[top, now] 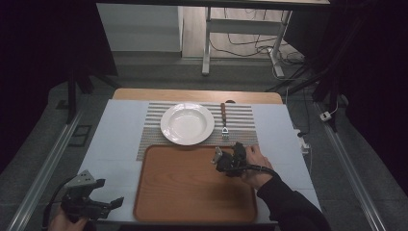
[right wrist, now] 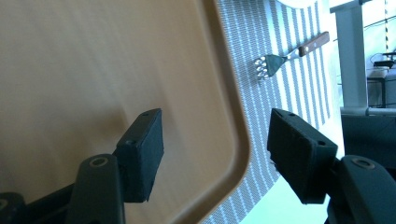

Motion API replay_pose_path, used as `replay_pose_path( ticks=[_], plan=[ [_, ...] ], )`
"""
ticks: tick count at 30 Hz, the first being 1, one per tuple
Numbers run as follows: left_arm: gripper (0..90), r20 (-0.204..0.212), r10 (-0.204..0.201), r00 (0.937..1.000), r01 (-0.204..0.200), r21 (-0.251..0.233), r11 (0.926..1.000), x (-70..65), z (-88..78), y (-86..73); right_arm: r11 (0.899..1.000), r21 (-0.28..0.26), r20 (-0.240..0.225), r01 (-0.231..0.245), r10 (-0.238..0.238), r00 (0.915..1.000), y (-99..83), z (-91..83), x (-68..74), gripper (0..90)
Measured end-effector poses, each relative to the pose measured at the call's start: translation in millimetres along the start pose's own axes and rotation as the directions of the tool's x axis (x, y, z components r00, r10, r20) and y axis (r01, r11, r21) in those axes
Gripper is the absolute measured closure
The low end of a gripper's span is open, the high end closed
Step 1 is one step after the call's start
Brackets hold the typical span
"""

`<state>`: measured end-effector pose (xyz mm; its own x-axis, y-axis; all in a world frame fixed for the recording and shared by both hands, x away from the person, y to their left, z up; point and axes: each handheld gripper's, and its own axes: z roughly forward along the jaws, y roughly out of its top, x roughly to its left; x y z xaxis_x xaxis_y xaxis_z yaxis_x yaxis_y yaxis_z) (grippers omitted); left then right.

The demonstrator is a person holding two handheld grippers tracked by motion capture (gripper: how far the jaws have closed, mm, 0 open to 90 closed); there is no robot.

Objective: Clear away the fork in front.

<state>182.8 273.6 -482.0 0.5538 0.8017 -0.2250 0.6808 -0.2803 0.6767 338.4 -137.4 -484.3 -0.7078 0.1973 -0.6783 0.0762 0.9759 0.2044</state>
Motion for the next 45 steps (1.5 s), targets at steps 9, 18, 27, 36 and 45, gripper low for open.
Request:
replay_pose_path(
  ticks=[9,18,27,36,45],
  plan=[
    [0.8,0.001,-0.001,1.0,0.001,0.0,1.0,0.1,-0.2,-0.2,1.0,0.017,-0.028,-0.009,0.01,0.9996,7.8,21.8,-26.0,44.1],
    [0.8,0.0,0.001,1.0,-0.001,0.0,1.0,-0.1,-0.4,-0.4,1.0,0.02,-0.005,0.011,-0.011,0.9999,16.6,37.7,-40.1,47.2],
    [0.8,0.0,0.0,1.0,0.0,-0.001,1.0,0.0,-0.9,-1.0,0.999,0.042,-0.015,0.019,-0.019,0.9997,25.6,57.1,-46.3,50.8],
    [0.8,-0.001,0.0,1.0,0.0,0.0,1.0,-0.2,-1.1,-1.5,0.994,0.085,-0.033,0.062,-0.06,0.9977,26.4,76.4,-45.9,52.3],
    [0.9,-0.003,0.0,1.0,0.0,0.001,1.0,-0.6,-1.2,-1.9,0.98,0.156,-0.041,0.127,-0.122,0.9917,30.2,87.0,-46.3,55.8]
  ],
)
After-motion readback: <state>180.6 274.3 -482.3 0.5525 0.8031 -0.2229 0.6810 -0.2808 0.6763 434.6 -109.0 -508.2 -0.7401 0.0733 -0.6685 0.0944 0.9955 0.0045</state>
